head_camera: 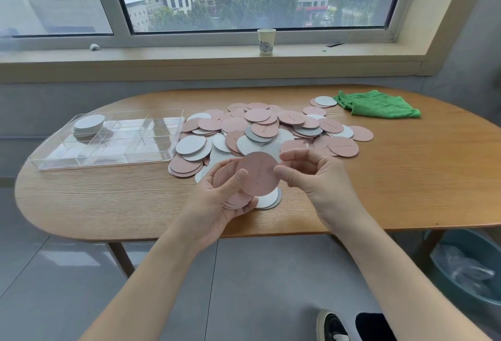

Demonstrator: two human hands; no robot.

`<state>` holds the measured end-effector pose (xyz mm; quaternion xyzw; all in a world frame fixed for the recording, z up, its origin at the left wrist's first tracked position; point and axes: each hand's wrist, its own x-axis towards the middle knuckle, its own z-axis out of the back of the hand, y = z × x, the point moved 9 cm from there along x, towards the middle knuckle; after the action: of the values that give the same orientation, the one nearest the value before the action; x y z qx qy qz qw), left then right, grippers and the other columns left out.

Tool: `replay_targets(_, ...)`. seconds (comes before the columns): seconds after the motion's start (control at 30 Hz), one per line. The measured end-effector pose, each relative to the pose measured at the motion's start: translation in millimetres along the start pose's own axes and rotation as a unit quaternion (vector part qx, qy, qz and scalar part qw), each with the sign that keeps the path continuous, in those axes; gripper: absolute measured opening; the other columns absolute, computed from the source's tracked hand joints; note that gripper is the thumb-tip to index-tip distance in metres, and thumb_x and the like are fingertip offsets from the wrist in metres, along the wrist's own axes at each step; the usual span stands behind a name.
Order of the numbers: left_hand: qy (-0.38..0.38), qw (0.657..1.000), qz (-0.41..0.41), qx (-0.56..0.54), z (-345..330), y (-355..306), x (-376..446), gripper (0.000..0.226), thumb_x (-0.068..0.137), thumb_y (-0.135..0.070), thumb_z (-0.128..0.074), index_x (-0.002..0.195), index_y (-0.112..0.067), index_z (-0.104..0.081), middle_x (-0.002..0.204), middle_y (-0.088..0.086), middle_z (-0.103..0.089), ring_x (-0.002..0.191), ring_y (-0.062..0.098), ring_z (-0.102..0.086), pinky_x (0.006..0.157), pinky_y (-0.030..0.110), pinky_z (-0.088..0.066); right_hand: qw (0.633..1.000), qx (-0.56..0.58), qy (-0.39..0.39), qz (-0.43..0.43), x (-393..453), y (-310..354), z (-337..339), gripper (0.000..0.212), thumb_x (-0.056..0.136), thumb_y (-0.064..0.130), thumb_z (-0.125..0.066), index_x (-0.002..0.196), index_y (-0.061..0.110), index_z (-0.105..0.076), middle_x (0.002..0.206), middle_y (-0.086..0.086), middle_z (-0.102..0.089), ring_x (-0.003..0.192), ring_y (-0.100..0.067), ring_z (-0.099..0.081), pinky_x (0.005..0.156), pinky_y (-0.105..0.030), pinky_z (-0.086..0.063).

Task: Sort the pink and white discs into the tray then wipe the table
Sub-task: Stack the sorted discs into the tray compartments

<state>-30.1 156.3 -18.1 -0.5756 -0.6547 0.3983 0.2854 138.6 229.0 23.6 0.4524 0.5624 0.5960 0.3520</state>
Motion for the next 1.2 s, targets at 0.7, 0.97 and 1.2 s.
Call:
replay_targets(0.7,0.010,0.999,0.023,-0.023,-0.4,1.3,-7.4,0.042,0.084,-0.001,-0.077,0.121,-0.017,-0.063,0.133,0.032,-0.061,0.099,0.042,-0.070,0.065,0.042,-0.058,0.892,-0.450,-0.038,0.031,58.6,-11.0,64.3,0.052,0.080,0.038,-0.083,0.124,0.017,-0.068,0.118,-0.002,-0.068,0.106,-0.017,-0.061,0.097,-0.035,-0.048)
replay_targets(0.97,0.006,1.000,0.023,-0.015,-10.9,9.1,1.1,0.043,0.077,0.001,-0.075,0.116,-0.014,-0.064,0.116,0.025,-0.069,0.098,0.041,-0.072,0.070,0.040,-0.059,0.904,-0.425,0.007,-0.043,73.3,-32.2,67.4,0.067,0.074,0.036,-0.088,0.133,0.023,-0.061,0.130,-0.002,-0.061,0.121,-0.019,-0.055,0.102,-0.035,-0.043)
replay_targets(1.2,0.010,1.000,0.028,-0.008,-17.5,9.9,4.1,0.038,0.077,0.001,-0.075,0.108,-0.019,-0.069,0.117,0.023,-0.070,0.095,0.038,-0.072,0.062,0.036,-0.058,0.926,-0.375,-0.037,-0.014,69.4,-24.6,71.4,0.063,0.067,0.027,-0.094,0.122,0.026,-0.064,0.104,0.011,-0.051,0.097,-0.012,-0.056,0.089,-0.027,-0.044)
